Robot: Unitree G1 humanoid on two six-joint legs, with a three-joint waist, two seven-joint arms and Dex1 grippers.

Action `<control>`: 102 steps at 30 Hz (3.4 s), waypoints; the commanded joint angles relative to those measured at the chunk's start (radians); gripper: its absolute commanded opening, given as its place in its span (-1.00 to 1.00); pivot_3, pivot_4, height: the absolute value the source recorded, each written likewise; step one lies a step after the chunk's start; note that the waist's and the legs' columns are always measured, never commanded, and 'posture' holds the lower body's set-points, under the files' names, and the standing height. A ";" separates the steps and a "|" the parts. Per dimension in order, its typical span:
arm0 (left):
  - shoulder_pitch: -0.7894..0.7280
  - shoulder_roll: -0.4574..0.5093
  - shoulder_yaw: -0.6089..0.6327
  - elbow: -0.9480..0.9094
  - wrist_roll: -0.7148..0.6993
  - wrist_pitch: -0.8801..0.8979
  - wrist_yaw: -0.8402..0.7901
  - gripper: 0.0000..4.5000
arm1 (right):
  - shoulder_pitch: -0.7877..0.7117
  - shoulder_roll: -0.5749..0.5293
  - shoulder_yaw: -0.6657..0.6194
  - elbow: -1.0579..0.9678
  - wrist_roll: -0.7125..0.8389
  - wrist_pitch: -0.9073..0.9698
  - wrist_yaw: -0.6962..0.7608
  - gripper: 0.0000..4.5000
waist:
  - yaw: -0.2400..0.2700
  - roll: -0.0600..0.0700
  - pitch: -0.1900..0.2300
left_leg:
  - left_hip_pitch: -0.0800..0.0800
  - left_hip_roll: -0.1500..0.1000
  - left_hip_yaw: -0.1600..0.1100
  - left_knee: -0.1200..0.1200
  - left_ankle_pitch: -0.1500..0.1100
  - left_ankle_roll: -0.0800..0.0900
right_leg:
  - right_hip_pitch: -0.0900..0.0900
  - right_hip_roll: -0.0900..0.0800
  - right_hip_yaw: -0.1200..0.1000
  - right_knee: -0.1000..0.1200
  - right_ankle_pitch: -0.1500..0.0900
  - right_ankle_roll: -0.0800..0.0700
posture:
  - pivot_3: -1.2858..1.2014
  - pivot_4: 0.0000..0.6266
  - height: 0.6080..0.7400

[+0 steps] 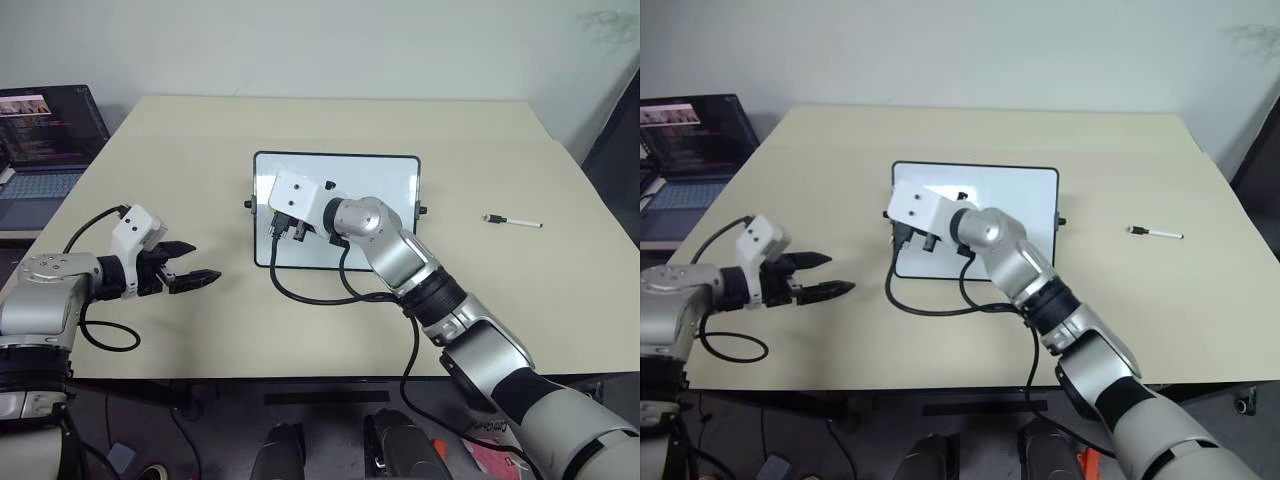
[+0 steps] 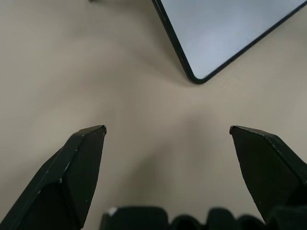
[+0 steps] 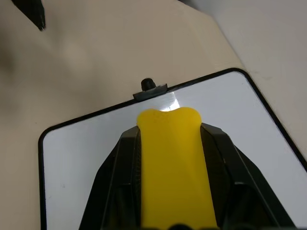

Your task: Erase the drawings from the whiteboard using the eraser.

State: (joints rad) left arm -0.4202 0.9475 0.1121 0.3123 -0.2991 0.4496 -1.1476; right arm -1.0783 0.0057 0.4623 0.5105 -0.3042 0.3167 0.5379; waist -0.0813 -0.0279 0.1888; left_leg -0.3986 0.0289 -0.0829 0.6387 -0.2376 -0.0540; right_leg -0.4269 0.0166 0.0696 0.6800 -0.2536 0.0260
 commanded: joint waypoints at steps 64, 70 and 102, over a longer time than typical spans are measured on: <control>-0.040 -0.023 -0.028 -0.123 -0.018 0.038 -0.036 1.00 | -0.037 0.041 0.050 0.300 -0.093 -0.158 0.056 -0.39 | -0.004 0.000 0.000 | 0.006 0.000 0.000 -0.005 0.002 -0.003 | 0.004 0.001 0.000 0.002 -0.001 -0.001 | 0.03 -0.52 1.00; -0.042 -0.025 -0.029 -0.121 -0.017 0.038 -0.036 1.00 | -0.112 0.013 -0.005 0.356 -0.075 -0.166 -0.014 -0.39 | -0.001 0.000 0.000 | 0.006 0.000 -0.001 -0.004 0.003 -0.004 | 0.004 0.001 0.000 0.002 0.000 -0.001 | 0.03 -0.52 1.00; -0.065 -0.116 -0.001 -0.421 -0.222 0.175 -0.007 1.00 | 0.631 -0.280 -0.440 -1.008 0.088 0.474 -0.060 -0.39 | 0.009 -0.001 0.000 | 0.002 -0.001 -0.003 -0.006 0.002 -0.004 | 0.002 0.000 -0.001 0.000 -0.003 0.000 | 0.03 -0.52 1.00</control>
State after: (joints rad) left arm -0.4740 0.8187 0.1124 -0.0675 -0.5114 0.6457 -1.1357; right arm -0.4760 -0.2543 0.0686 -0.4206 -0.2140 0.7446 0.4952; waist -0.0725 -0.0286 0.1884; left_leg -0.3964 0.0281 -0.0851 0.6331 -0.2354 -0.0585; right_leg -0.4247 0.0163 0.0692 0.6800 -0.2570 0.0260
